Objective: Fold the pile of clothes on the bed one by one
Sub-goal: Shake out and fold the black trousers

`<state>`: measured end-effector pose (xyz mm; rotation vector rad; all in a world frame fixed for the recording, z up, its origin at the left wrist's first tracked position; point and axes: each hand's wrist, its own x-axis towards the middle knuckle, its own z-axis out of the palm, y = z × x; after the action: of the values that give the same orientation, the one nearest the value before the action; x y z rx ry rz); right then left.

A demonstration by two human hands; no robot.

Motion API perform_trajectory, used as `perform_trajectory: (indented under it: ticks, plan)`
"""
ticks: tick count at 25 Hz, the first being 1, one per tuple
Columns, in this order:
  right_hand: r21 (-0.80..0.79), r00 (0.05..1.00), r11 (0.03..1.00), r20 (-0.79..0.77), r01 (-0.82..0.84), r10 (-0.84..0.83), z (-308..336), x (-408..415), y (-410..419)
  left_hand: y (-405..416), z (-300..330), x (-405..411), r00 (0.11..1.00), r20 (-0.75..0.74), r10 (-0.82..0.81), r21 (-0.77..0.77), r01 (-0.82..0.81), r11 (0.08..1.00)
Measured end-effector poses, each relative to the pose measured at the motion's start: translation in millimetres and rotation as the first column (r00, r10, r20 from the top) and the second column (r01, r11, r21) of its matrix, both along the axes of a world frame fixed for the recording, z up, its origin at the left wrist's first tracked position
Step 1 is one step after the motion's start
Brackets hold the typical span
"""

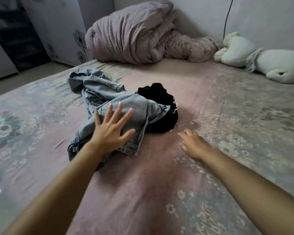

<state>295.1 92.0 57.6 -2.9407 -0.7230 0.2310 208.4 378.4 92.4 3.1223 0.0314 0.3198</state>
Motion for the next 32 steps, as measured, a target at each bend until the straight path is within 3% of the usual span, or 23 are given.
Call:
perform_trajectory:
  ticks: [3,5,6,8,10,12,17,20,24,25,27,30,32]
  plan:
    - [0.043,0.999,0.999,0.034,-0.004,0.002,-4.0,20.6,19.3,-5.8,-76.5,18.3,0.986,-0.158,0.056,0.083,-0.043,0.996]
    - [0.223,0.994,0.968,-0.018,0.113,-0.111,-7.1,50.5,29.5,-7.9,-96.2,20.6,0.988,-0.141,0.062,0.121,-0.045,0.992]
    - [0.364,0.974,0.904,-0.105,0.224,-0.199,-10.2,68.2,35.1,-8.5,-97.8,20.6,0.991,-0.124,0.045,0.114,-0.031,0.993]
    - [0.623,0.87,0.607,-0.349,0.493,-0.348,-15.4,97.7,48.3,-8.6,-95.9,19.9,0.998,-0.05,0.034,0.129,-0.028,0.991]
    - [0.684,0.76,0.334,-0.553,0.648,-0.342,-23.3,116.1,65.8,-8.2,-97.5,22.0,1.0,0.019,0.025,0.123,-0.027,0.992]
    - [0.703,0.744,0.255,-0.59,0.664,-0.313,-29.4,119.1,76.3,-7.8,-103.7,22.1,0.998,0.061,0.018,0.141,-0.026,0.99]
    - [0.777,0.757,0.228,-0.427,0.587,-0.494,-18.0,93.3,35.9,-2.7,-106.7,23.5,0.999,0.047,0.014,0.132,-0.02,0.991]
    - [0.719,0.762,0.387,-0.304,0.577,-0.572,15.2,61.5,-35.8,-0.9,-107.8,25.9,0.999,-0.043,0.033,0.131,-0.027,0.991]
    - [0.519,0.801,0.636,-0.183,0.571,-0.57,55.2,-27.0,-132.7,-13.9,-90.4,15.1,0.97,-0.213,0.114,0.119,-0.09,0.989]
    - [0.509,0.819,0.659,-0.19,0.553,-0.541,62.8,-47.5,-147.6,-25.0,-84.4,8.4,0.949,-0.266,0.167,0.047,-0.161,0.986]
    - [0.552,0.842,0.649,-0.22,0.523,-0.492,85.6,-84.1,-174.3,-72.2,-64.2,-11.3,0.965,-0.212,0.153,-0.232,-0.202,0.952]
    - [0.685,0.825,0.49,-0.312,0.539,-0.471,137.8,-120.1,-192.6,-175.5,-16.5,-55.3,0.997,0.004,-0.083,-0.57,0.07,0.818]
    - [0.716,0.819,0.42,-0.391,0.557,-0.421,171.9,-142.6,-199.2,-242.4,14.8,-89.2,0.952,0.093,-0.291,-0.684,0.273,0.676]
